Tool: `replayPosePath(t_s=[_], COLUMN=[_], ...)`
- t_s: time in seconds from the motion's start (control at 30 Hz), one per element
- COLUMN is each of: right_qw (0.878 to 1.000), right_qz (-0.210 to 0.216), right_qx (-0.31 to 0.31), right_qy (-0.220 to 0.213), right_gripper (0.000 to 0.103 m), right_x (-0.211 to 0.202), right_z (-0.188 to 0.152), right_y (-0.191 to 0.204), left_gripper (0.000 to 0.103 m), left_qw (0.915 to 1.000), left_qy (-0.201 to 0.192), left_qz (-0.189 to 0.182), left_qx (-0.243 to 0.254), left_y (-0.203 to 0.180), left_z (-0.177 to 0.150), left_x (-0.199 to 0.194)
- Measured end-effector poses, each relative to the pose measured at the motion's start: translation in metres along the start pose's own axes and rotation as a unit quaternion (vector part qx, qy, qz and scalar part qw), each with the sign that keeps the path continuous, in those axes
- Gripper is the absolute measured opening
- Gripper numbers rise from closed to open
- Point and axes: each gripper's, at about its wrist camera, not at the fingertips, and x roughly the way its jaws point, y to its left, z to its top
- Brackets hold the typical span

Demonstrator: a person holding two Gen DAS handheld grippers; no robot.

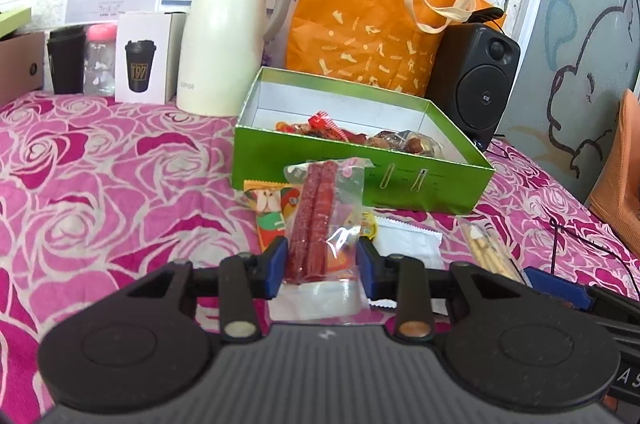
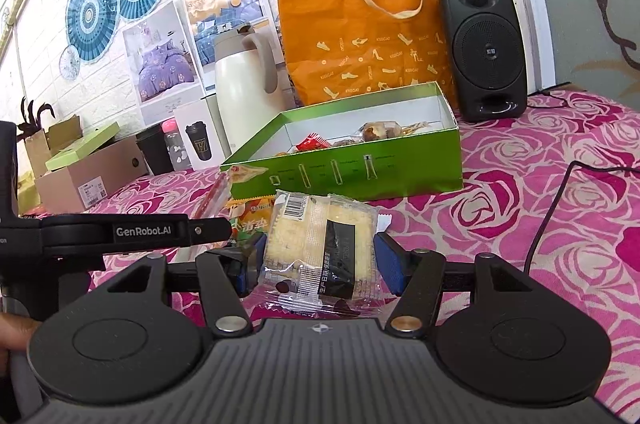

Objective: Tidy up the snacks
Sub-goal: 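Carry the sausage-stick bag over the green box with the left tool while the right tool carries the cake bag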

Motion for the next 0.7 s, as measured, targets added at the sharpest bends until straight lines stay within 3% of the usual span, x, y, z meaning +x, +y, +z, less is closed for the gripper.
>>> replayPosePath(t_s=[0.4, 0.7], right_qw=[1.0, 0.996], right_qz=[0.015, -0.031], right_qx=[0.001, -0.071], right_qy=[-0.007, -0.054], right_gripper=[0.097, 0.097], right_x=[-0.005, 0.002], right_z=[0.015, 0.05], right_y=[-0.005, -0.01], left_gripper=[0.034, 0.034], left_qw=[0.9998, 0.9983], left_qy=[-0.011, -0.044], left_qz=[-0.001, -0.001], left_qx=[0.015, 0.037], left_y=[-0.004, -0.019], left_z=[0.016, 0.045], left_x=[0.006, 0.015])
